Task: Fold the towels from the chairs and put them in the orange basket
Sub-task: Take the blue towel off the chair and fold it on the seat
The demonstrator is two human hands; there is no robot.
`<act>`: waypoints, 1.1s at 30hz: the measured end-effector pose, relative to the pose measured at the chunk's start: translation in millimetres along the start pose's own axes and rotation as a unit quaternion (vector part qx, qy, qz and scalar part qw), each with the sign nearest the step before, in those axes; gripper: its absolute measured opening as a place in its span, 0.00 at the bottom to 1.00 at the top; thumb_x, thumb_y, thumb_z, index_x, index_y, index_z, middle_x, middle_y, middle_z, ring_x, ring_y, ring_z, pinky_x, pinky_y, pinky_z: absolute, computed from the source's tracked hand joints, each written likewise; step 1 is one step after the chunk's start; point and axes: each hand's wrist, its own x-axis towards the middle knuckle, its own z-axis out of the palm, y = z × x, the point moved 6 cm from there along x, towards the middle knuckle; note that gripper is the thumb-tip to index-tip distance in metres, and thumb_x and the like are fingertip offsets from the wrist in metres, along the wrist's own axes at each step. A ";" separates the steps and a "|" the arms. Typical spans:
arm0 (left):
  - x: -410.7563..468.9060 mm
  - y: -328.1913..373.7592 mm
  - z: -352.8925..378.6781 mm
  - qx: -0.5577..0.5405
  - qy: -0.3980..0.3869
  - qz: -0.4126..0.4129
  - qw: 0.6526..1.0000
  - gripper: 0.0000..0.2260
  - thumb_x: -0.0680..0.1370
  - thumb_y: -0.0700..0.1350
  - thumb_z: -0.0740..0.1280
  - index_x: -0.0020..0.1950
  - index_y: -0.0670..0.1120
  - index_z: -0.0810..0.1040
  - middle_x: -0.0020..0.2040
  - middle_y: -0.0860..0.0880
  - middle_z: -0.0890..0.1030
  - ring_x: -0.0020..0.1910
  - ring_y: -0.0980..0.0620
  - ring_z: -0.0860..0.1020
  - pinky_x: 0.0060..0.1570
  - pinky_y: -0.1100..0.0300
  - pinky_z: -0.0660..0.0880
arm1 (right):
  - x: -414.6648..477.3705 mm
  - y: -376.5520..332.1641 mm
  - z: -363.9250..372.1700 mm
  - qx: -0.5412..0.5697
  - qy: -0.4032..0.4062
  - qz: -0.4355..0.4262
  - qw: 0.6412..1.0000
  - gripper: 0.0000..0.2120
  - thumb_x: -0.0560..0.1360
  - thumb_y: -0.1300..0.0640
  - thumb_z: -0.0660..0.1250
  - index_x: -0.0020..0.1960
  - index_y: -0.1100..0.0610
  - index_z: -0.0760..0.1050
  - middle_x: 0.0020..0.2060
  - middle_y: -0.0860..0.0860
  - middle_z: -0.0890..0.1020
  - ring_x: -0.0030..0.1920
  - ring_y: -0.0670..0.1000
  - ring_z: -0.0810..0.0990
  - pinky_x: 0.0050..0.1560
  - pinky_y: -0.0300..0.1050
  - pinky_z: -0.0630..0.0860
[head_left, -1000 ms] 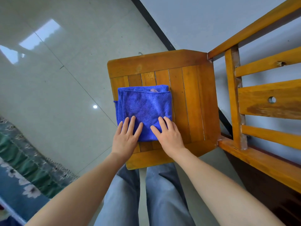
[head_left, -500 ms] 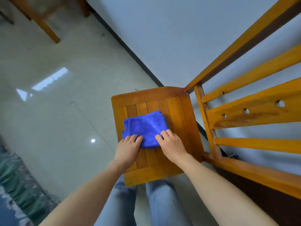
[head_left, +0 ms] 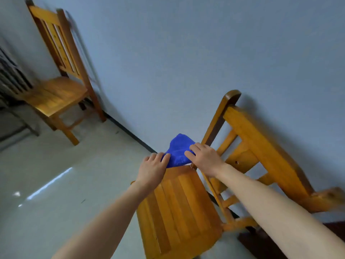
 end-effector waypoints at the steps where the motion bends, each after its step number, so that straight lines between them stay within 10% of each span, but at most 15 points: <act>1: 11.8 0.7 -28.6 0.006 0.038 0.017 0.999 0.22 0.68 0.44 0.74 0.61 0.45 0.76 0.55 0.44 0.80 0.50 0.43 0.80 0.47 0.51 0.76 | 7.8 12.1 -20.7 -0.016 0.014 0.005 1.000 0.17 0.55 0.65 0.79 0.41 0.59 0.78 0.33 0.55 0.78 0.33 0.54 0.78 0.26 0.43 0.76; 5: 49.3 -1.2 -113.3 0.075 0.123 0.068 0.987 0.26 0.54 0.41 0.80 0.51 0.46 0.79 0.41 0.48 0.82 0.34 0.47 0.80 0.32 0.58 0.75 | 32.6 49.5 -99.9 -0.069 0.076 0.026 0.994 0.17 0.56 0.66 0.78 0.42 0.59 0.78 0.35 0.56 0.80 0.33 0.53 0.79 0.27 0.42 0.78; 19: 51.2 -17.0 -257.3 0.153 0.281 0.095 0.943 0.27 0.58 0.40 0.77 0.54 0.46 0.73 0.42 0.50 0.81 0.34 0.48 0.78 0.32 0.59 0.74 | 76.8 64.0 -238.5 -0.163 0.301 -0.067 0.937 0.20 0.61 0.66 0.75 0.46 0.59 0.67 0.35 0.54 0.80 0.34 0.52 0.79 0.31 0.40 0.77; 33: -76.2 -7.6 -275.0 0.276 0.291 -0.118 0.908 0.31 0.57 0.46 0.80 0.55 0.46 0.70 0.44 0.48 0.82 0.37 0.48 0.81 0.34 0.57 0.76 | 102.6 -4.5 -258.6 -0.034 0.399 -0.303 0.865 0.19 0.63 0.61 0.76 0.46 0.58 0.67 0.36 0.54 0.80 0.34 0.52 0.79 0.29 0.41 0.77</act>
